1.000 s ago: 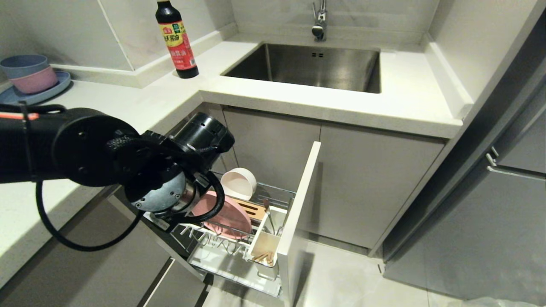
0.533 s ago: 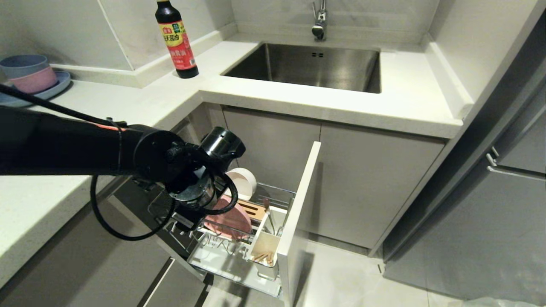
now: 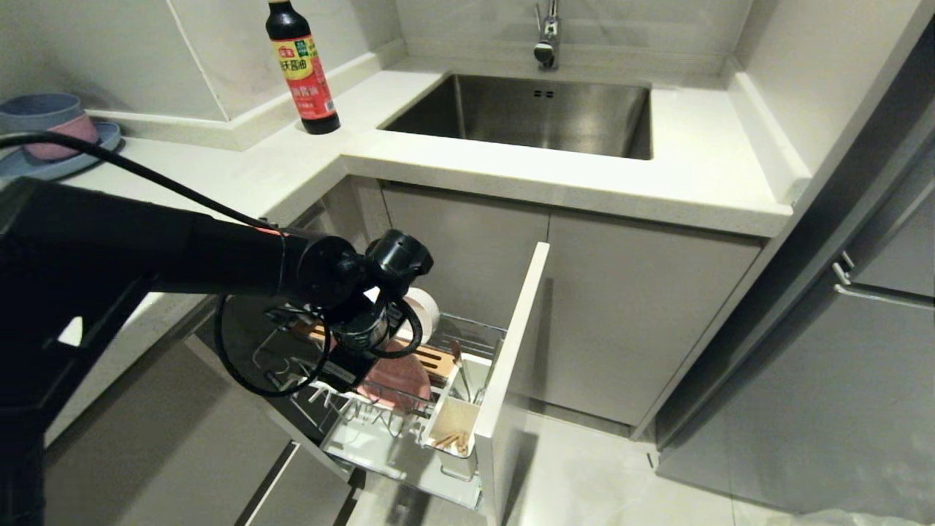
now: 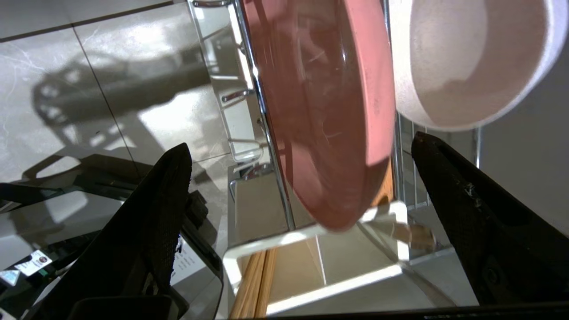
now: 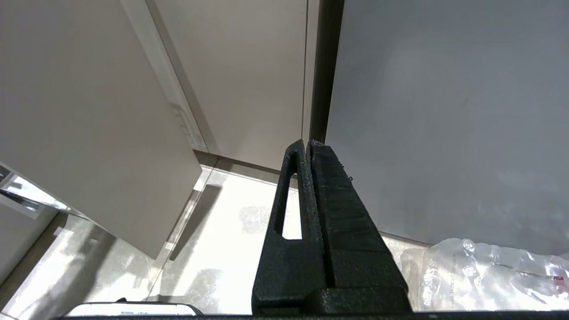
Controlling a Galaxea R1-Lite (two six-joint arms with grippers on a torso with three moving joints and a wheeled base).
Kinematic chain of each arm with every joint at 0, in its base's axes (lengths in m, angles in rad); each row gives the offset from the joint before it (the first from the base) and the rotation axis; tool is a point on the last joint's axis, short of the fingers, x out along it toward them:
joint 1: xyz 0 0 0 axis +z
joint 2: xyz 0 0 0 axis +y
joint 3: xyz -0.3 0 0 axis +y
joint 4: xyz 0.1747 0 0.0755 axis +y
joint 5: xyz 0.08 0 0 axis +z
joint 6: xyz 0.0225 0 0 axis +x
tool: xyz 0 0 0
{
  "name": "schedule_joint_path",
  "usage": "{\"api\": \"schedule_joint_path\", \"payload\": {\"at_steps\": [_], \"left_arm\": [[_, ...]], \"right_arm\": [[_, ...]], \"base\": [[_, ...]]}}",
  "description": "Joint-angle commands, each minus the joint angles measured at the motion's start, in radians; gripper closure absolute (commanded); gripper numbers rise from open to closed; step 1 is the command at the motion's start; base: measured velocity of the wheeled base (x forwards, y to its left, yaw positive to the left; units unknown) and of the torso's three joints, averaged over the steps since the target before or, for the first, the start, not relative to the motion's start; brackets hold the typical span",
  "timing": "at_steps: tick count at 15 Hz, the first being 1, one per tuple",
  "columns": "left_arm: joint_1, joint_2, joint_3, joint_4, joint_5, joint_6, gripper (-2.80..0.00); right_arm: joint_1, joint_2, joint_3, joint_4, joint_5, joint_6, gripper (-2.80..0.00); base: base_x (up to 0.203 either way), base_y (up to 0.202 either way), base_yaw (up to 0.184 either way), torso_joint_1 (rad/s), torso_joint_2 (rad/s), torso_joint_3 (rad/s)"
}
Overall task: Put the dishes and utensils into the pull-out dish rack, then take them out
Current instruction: Take the plate out of the cupboard
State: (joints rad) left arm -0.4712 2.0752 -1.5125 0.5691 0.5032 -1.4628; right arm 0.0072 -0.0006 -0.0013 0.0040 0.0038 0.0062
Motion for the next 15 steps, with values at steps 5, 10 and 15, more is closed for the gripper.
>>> {"api": "schedule_joint_path", "payload": {"at_steps": [5,10,15], "left_arm": [[0.022,0.075,-0.048,0.0,0.001,-0.007,-2.8],[0.029,0.12,-0.087,-0.008,0.001,-0.005,-2.8],[0.029,0.12,-0.095,-0.008,0.001,-0.004,-2.8]], "right_arm": [[0.0,0.001,0.0,-0.001,0.0,0.0,0.0],[0.0,0.001,0.0,-0.001,0.001,0.0,0.0],[0.0,0.001,0.0,-0.001,-0.001,0.0,0.0]], "base": [[0.0,0.0,0.0,0.0,0.0,0.0],[0.0,0.0,0.0,0.0,0.0,0.0],[0.0,0.0,0.0,0.0,0.0,0.0]]}}
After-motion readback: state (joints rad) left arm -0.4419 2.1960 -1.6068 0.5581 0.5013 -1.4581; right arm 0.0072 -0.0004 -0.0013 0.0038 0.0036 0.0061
